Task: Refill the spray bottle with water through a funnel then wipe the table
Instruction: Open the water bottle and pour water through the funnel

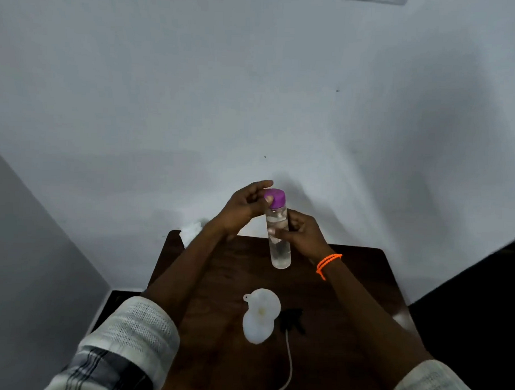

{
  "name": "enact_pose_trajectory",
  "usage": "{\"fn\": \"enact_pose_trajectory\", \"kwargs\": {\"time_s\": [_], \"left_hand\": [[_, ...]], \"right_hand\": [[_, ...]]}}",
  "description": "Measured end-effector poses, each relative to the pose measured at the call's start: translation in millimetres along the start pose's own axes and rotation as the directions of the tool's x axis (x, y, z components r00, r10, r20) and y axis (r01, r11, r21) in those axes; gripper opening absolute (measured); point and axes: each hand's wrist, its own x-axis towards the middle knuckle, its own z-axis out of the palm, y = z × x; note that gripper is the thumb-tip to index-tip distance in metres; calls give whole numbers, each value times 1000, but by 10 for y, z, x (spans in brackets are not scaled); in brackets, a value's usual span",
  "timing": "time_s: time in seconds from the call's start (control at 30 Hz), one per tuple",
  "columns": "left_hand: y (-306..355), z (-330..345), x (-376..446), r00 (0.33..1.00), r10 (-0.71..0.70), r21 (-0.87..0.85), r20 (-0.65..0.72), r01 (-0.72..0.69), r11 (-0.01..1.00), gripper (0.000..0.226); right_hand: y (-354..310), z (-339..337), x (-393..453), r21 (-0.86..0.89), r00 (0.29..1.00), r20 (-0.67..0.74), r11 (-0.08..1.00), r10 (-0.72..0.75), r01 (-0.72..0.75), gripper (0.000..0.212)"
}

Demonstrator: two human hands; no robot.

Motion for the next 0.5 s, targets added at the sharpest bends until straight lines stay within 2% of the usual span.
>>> {"fn": "enact_pose_trajectory", "kwargs": {"time_s": [0.1, 0.23, 0.33, 0.5], "left_hand": [[135, 45, -50, 986, 23, -22, 167, -20, 1000, 44], [248, 179, -137, 948, 13, -57, 317, 5, 998, 54], [288, 276, -207, 939, 25, -56, 343, -6, 998, 55], [242, 359, -347, 957, 35, -60, 289, -19, 998, 50]], "right_hand": [[-98, -104, -191, 129, 999, 44, 992, 8, -13, 36], [-125, -205, -377, 214, 991, 125, 974, 45, -72, 38], [-151, -210, -508, 207, 988, 145, 974, 60, -90, 37], [-128, -136, -692, 190, 992, 104, 978, 70, -88, 37]]}}
